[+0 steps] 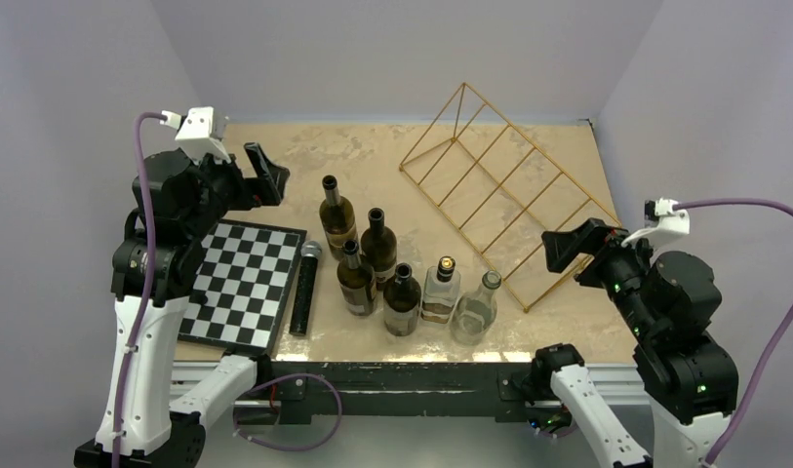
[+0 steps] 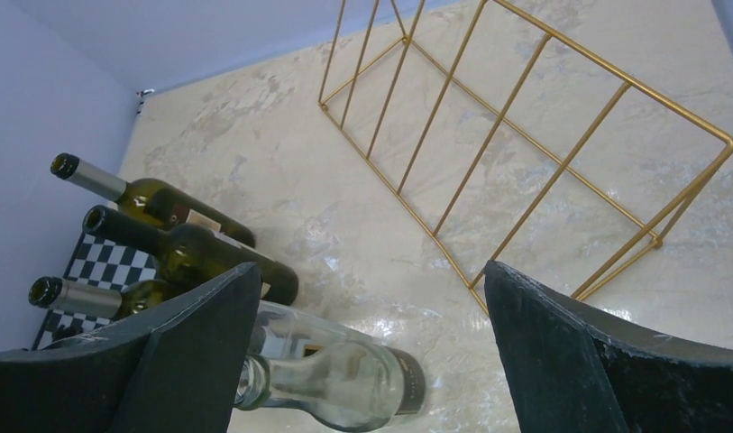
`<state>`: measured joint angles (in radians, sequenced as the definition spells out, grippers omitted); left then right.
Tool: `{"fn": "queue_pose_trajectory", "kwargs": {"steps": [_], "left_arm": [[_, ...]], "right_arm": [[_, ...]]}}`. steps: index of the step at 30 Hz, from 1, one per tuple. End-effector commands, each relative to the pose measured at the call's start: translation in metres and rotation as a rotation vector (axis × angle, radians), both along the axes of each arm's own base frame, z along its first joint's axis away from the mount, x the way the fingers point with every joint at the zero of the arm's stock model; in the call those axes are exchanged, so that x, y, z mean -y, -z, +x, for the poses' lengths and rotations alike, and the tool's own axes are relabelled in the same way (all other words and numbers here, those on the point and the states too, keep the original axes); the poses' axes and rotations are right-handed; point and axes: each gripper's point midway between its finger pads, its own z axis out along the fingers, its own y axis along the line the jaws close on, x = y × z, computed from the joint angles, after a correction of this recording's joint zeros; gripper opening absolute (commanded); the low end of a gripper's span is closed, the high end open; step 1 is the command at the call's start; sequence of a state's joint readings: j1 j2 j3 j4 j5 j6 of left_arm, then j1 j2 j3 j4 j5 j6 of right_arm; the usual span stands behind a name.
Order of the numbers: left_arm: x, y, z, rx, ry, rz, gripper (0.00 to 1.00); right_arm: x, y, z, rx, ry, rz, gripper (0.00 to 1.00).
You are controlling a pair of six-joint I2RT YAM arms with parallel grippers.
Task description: Put the wine bottle on the wine rack
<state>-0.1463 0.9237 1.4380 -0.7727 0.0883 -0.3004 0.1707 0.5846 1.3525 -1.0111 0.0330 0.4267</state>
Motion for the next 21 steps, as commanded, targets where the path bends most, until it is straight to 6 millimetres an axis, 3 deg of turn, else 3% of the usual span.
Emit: {"fn": "queue_pose_trajectory", "kwargs": {"steps": [1, 4, 9, 15, 21], "left_arm": [[0.0, -0.009, -0.002, 0.026, -0.013, -0.025, 0.99], [0.003, -0.016, -0.015, -0.006, 0.006, -0.047, 0.99], [0.019, -0.047, -0.039, 0.033, 0.109, -0.1, 0.99], [0.066, -0.037, -0.06, 0.015, 0.427, -0.14, 0.99], [0.055, -0.039, -0.06, 0.042, 0.367, -0.109, 0.99]], "right_arm": [[0.001, -0.001, -0.003, 0.037, -0.014, -0.026, 0.99], [-0.021, -0.001, -0.009, 0.029, -0.161, -0.04, 0.99], [-0.064, -0.014, -0.022, 0.086, -0.434, -0.002, 0.99], [-0.091, -0.013, -0.043, 0.107, -0.642, 0.036, 0.98], [-0.105, -0.001, -0.064, 0.081, -0.776, 0.057, 0.97]]}}
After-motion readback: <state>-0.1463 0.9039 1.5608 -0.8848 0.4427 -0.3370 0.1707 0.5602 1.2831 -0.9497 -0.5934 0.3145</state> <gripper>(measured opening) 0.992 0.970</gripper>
